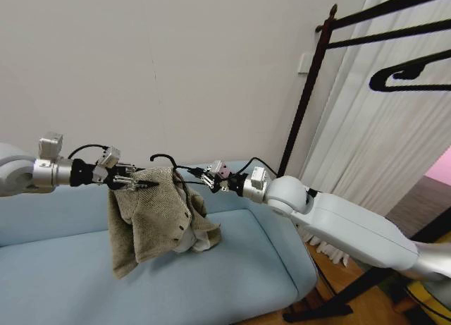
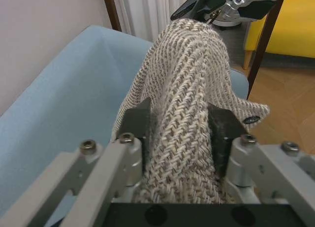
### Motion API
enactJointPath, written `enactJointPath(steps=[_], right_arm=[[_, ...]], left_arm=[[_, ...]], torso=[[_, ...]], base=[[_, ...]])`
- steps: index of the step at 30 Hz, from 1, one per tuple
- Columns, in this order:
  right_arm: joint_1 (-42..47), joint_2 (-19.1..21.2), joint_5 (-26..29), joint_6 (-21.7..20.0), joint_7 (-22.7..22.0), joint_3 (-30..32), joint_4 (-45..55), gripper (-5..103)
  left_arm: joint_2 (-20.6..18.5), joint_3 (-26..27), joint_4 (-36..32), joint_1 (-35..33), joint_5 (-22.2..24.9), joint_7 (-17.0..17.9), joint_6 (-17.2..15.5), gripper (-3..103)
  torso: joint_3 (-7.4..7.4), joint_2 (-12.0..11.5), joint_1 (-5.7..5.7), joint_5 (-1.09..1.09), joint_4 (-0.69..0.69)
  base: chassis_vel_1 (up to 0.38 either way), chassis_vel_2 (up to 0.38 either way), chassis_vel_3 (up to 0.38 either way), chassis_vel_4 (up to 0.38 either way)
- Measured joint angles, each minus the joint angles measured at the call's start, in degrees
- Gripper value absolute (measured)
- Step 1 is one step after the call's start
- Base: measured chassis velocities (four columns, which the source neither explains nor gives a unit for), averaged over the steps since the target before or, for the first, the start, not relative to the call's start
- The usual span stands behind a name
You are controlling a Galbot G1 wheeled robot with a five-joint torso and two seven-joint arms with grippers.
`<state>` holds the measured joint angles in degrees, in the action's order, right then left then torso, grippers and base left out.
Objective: Pick up the clothes from the sofa and hang them on the clothes hanger.
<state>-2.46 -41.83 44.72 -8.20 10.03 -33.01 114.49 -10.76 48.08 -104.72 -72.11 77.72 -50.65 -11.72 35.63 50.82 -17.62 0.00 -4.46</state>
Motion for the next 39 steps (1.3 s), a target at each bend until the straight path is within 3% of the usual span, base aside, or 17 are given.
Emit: enactJointPath(steps=[4,6,8,17,21,24,27,31,33,39], right_arm=[[-0.1,0.3,0.0,0.0,-0.2,-0.2,0.4,2],[-0.2,0.4,0.1,0.0,-0.3,-0.2,0.5,2],[-0.4,0.7,0.2,0.1,-0.3,-0.2,0.6,2],[-0.5,2.0,3.1,-0.8,-0.1,-0.1,1.2,0],[-0.2,2.6,5.2,-1.3,-0.9,0.1,0.9,10],[-0.4,3.1,6.6,-1.5,-1.9,0.4,0.5,27],[-0.7,3.6,7.9,-1.5,-2.5,0.8,0.3,32],[-1.7,4.9,10.0,-1.6,-3.2,1.6,0.2,54],[-1.9,5.1,10.3,-1.6,-3.2,1.8,0.2,54],[-2.3,6.6,11.1,-1.6,-3.6,2.5,1.0,80]], left_arm=[[0.3,0.0,-0.1,0.0,0.0,0.0,0.1,13],[0.4,0.0,-0.3,0.0,0.0,-0.1,0.1,13],[0.6,0.0,-0.5,0.0,0.1,-0.1,0.1,6],[1.0,0.0,-1.4,0.5,0.3,-0.1,0.0,6],[1.6,0.0,-2.1,0.9,0.2,-0.8,-0.1,6],[2.1,0.0,-2.1,1.1,-0.1,-1.5,-0.1,5],[2.5,0.0,-2.2,1.1,-0.1,-1.7,-0.1,5],[3.2,-0.1,-2.3,1.1,-0.7,-1.9,-0.1,4],[3.4,-0.2,-2.3,1.0,-0.8,-2.0,0.0,4],[4.7,-0.3,-1.4,0.8,-1.8,-2.6,0.3,4]], torso=[[0.0,0.0,0.0,0.0,0.0],[0.0,0.0,0.0,0.0,0.0],[0.0,0.0,0.0,0.0,0.0],[0.0,0.0,0.0,0.0,0.0],[0.0,0.0,0.0,0.0,0.0],[0.0,0.0,0.0,0.0,0.0],[0.0,0.0,0.0,0.0,0.0],[0.0,0.0,0.0,0.0,0.0],[0.0,0.0,0.0,0.0,0.0],[0.0,0.0,0.0,0.0,0.0]], base=[[0.0,0.0,0.0,0.0],[0.0,0.0,0.0,0.0],[0.0,0.0,0.0,0.0],[0.0,0.0,0.0,0.0],[0.0,0.0,0.0,0.0],[0.0,0.0,0.0,0.0],[0.0,0.0,0.0,0.0],[0.0,0.0,0.0,0.0],[0.0,0.0,0.0,0.0],[0.0,0.0,0.0,0.0]])
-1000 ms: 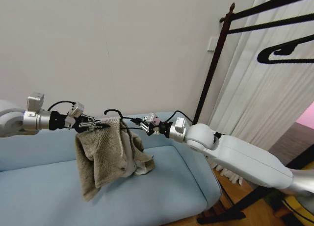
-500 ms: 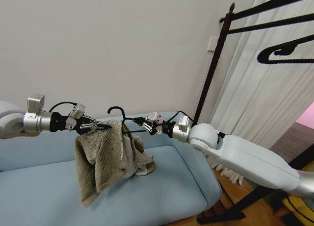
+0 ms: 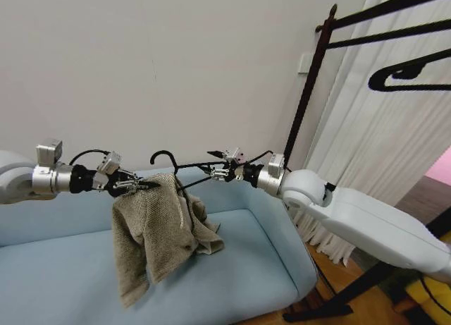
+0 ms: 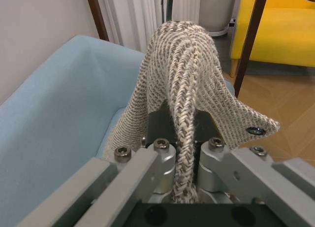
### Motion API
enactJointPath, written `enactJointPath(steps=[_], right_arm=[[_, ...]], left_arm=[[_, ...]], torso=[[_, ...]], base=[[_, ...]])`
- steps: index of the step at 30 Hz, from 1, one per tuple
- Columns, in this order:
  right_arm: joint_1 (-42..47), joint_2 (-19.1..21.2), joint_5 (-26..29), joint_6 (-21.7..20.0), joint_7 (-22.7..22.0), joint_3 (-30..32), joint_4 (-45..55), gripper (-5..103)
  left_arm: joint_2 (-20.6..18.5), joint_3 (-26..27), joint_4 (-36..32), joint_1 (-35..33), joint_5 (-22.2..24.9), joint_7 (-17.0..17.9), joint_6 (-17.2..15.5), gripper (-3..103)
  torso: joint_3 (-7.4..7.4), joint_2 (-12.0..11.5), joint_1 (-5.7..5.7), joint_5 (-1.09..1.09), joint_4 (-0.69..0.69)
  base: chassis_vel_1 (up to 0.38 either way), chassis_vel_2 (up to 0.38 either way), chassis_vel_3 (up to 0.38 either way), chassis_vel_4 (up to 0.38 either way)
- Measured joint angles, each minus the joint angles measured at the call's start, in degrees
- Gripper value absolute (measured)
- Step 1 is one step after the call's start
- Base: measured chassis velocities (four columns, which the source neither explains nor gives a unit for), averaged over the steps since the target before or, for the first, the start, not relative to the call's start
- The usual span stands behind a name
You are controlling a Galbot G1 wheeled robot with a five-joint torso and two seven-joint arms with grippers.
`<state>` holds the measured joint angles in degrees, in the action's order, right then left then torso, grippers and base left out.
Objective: Pick up the clothes from the sofa and hang them on the clothes hanger.
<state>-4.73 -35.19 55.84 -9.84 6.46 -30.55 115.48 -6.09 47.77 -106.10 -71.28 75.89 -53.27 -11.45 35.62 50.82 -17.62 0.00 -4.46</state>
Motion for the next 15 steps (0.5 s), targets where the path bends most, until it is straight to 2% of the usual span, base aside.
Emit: enactJointPath(steps=[1,3,6,15], right_arm=[[0.0,0.3,0.1,0.0,-0.1,0.1,0.2,86],[0.1,0.6,0.2,0.0,-0.2,0.2,0.3,86],[0.9,1.8,0.2,0.4,-0.6,0.4,1.0,99],[6.1,5.8,1.8,0.4,-2.7,0.7,5.5,100]], left_arm=[[0.3,0.0,0.2,0.0,-0.3,-0.1,0.1,4],[0.7,-0.1,0.5,0.1,-0.6,-0.3,0.1,4],[2.5,-0.4,1.3,0.5,-2.0,-0.4,0.4,4],[5.5,-0.5,4.8,1.5,-3.8,-1.0,1.4,4]], torso=[[0.0,0.0,0.0,0.0,0.0],[0.0,0.0,0.0,0.0,0.0],[0.0,0.0,0.0,0.0,0.01],[0.0,0.0,0.0,0.0,0.0]], base=[[0.0,0.0,0.0,0.0],[0.0,0.0,0.0,0.0],[0.0,0.0,0.0,0.0],[0.0,0.0,0.0,0.0]])
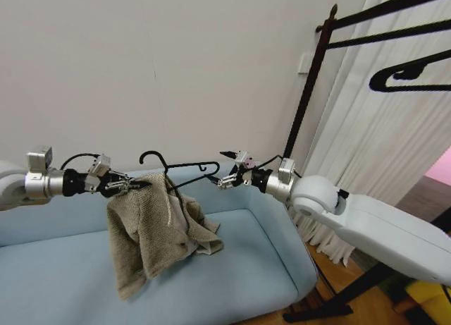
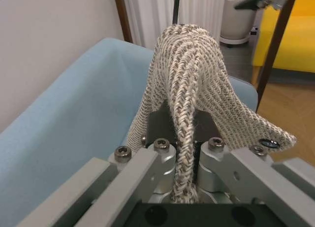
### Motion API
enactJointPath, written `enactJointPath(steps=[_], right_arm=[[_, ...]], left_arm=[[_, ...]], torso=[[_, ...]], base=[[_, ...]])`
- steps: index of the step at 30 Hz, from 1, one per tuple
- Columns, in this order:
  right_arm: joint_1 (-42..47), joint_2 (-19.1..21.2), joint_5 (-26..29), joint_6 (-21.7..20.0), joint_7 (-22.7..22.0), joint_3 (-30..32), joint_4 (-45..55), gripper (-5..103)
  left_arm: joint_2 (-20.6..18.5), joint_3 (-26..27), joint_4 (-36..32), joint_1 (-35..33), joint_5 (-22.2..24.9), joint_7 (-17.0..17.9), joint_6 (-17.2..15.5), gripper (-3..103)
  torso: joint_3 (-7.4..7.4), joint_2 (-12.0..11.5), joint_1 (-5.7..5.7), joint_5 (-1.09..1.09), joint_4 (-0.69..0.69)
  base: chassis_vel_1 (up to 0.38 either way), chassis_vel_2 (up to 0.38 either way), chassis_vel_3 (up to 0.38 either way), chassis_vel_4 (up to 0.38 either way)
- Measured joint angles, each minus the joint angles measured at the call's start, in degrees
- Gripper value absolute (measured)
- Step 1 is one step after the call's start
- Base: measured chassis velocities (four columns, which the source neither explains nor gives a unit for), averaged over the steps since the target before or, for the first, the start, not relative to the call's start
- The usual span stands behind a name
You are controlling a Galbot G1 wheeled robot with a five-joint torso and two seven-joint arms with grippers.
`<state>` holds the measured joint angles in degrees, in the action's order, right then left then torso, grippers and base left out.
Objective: Pick up the clothes from the sofa and hang them on the clothes hanger.
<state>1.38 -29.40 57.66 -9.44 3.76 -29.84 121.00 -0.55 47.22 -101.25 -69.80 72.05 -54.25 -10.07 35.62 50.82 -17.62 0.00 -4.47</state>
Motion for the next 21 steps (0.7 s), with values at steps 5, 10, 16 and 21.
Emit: enactJointPath(steps=[5,10,16,21], right_arm=[[5.1,0.1,-0.8,-0.2,-1.2,0.3,0.5,100],[11.6,-5.4,-2.9,-0.3,-6.3,0.2,-2.5,100],[16.3,-14.8,0.0,-3.1,-18.9,-0.4,-5.4,100],[17.8,-21.0,5.8,-3.6,-24.8,0.3,-5.6,100]], left_arm=[[1.3,0.7,1.6,1.3,0.0,0.2,0.4,4],[1.6,1.8,3.1,2.6,1.4,-0.4,1.9,4],[-0.3,2.7,3.6,3.5,3.7,-2.4,2.3,4],[-2.7,2.9,3.5,3.6,6.3,-2.9,2.7,4]], torso=[[0.0,0.0,0.0,0.01,0.0],[0.0,0.0,0.0,0.0,0.0],[0.01,0.0,0.0,0.01,0.01],[0.01,0.0,0.0,0.0,0.01]], base=[[0.0,0.0,0.0,0.0],[0.0,0.0,0.0,0.0],[0.0,0.0,0.0,0.0],[0.0,0.0,0.0,0.0]])
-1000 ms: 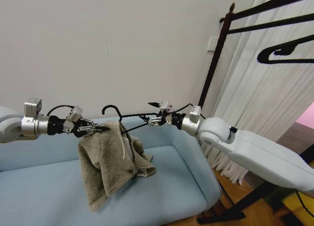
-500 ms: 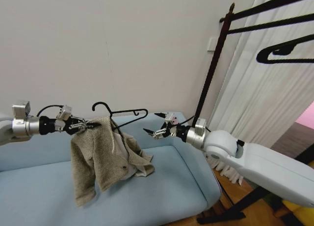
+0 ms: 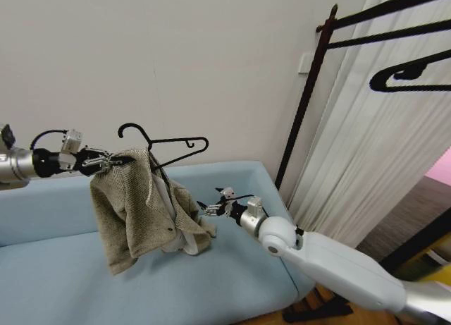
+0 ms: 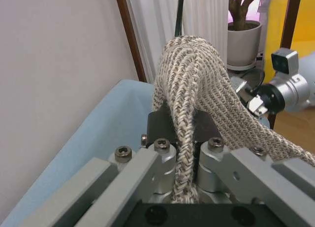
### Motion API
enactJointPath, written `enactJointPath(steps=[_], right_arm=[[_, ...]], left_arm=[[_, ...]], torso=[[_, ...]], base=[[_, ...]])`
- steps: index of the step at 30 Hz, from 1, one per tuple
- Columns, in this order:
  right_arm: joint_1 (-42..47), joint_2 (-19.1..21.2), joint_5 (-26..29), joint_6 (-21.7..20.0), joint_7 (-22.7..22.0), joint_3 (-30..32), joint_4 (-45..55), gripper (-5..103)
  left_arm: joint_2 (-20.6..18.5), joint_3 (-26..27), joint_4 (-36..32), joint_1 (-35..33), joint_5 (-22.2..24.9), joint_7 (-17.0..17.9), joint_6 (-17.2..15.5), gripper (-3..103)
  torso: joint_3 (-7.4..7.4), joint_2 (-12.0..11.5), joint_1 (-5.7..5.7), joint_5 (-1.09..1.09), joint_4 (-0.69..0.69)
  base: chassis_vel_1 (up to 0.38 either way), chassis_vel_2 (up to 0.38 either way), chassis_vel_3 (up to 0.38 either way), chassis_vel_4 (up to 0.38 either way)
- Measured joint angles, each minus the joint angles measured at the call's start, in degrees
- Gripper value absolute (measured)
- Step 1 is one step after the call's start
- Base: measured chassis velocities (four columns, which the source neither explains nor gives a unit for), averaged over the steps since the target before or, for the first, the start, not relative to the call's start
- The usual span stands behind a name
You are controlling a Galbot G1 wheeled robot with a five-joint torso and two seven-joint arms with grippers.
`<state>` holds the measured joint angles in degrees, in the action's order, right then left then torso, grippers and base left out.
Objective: Pick up the clothes from the sofa and hang them on the clothes hanger.
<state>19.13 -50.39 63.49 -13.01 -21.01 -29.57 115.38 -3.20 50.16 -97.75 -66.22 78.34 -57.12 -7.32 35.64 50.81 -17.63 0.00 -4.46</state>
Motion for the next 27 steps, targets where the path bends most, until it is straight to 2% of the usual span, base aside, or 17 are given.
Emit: enactJointPath(steps=[4,9,12,19,22,25,27], right_arm=[[0.9,-1.8,2.0,-0.4,-3.9,0.0,3.2,100],[0.6,-3.8,1.6,-1.3,-7.5,-1.4,6.3,100],[-0.6,-6.4,-1.4,-2.6,-9.7,-3.5,6.2,100],[-3.1,-10.6,-8.3,-5.4,-11.1,-8.4,3.8,100],[-3.5,-11.0,-9.7,-5.8,-11.7,-9.5,3.5,100],[-4.2,-11.5,-14.7,-6.8,-12.5,-12.2,1.7,100],[-4.1,-12.0,-15.8,-7.2,-13.4,-12.6,0.5,100]], left_arm=[[-1.4,0.0,0.7,-0.2,1.4,-0.4,0.3,4],[-1.9,0.0,1.1,-0.3,2.1,0.0,0.4,4],[-2.0,0.0,1.1,-0.4,2.8,0.3,0.2,4],[-1.9,-0.1,0.7,-0.7,3.5,1.2,-0.1,4],[-1.8,-0.1,0.7,-0.8,3.6,1.4,-0.2,4],[-1.6,-0.1,1.1,-0.8,4.4,2.0,-0.5,4],[-1.4,-0.1,1.1,-0.8,4.7,2.1,-0.6,4]], torso=[[-0.01,0.0,0.0,0.01,-0.01],[-0.02,0.0,0.0,0.01,-0.02],[-0.01,0.0,0.0,0.01,0.0],[-0.01,0.0,0.0,0.01,0.0],[-0.01,0.0,0.0,0.01,0.0],[-0.02,0.0,0.0,0.01,-0.01],[-0.01,0.0,0.0,0.01,-0.01]], base=[[0.0,0.0,0.0,0.0],[0.0,0.0,0.0,0.0],[0.0,0.0,0.0,0.0],[0.0,0.0,0.0,0.0],[0.0,0.0,0.0,0.0],[0.0,0.0,0.0,0.0],[0.0,0.0,0.0,0.0]])
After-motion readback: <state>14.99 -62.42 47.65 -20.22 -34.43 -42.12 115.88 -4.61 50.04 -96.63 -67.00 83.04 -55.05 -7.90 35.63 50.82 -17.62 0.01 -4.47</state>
